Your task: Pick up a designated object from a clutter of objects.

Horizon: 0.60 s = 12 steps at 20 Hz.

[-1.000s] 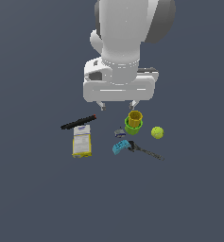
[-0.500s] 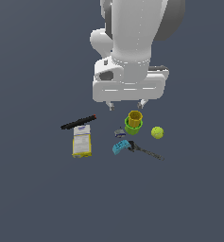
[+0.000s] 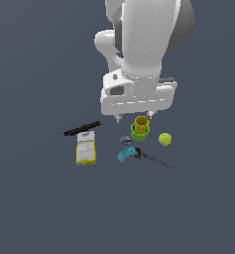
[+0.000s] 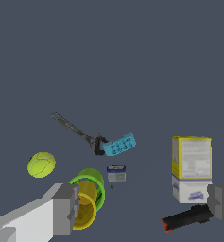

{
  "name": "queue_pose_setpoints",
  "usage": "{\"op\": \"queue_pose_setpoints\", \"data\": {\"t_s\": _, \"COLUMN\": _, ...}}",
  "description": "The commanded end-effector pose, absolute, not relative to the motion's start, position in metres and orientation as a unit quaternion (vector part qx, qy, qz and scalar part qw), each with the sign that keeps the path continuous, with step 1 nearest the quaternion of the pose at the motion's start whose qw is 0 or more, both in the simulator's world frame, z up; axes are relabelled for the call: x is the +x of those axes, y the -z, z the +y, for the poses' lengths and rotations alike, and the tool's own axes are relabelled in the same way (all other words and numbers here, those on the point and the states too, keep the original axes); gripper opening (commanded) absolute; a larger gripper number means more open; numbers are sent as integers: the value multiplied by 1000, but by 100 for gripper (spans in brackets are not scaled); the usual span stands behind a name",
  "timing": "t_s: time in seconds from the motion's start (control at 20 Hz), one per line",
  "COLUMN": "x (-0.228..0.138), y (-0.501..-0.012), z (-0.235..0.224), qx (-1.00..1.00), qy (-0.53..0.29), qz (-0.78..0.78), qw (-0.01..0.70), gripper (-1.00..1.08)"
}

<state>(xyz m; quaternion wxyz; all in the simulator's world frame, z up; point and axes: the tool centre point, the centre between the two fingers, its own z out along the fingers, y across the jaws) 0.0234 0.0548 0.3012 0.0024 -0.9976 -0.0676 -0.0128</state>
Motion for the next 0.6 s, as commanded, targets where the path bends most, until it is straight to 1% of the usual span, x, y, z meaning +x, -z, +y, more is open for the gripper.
{"op": "queue_pose_setpoints", "data": {"t_s": 0.0, "x": 27, "y": -288, "z": 60, "qx": -996, "qy": 12, "qz": -91, "qw": -1, "gripper": 100}}
{"op": "queue_pose_setpoints", "data": {"t_s": 0.25, "x": 37, "y": -252, "z": 75, "qx": -987, "qy": 9, "qz": -158, "qw": -8, "gripper": 100}}
{"op": "queue_pose_setpoints", "data": {"t_s": 0.55, "x": 46, "y": -191, "z": 103, "qx": -964, "qy": 4, "qz": -267, "qw": -13, "gripper": 100}}
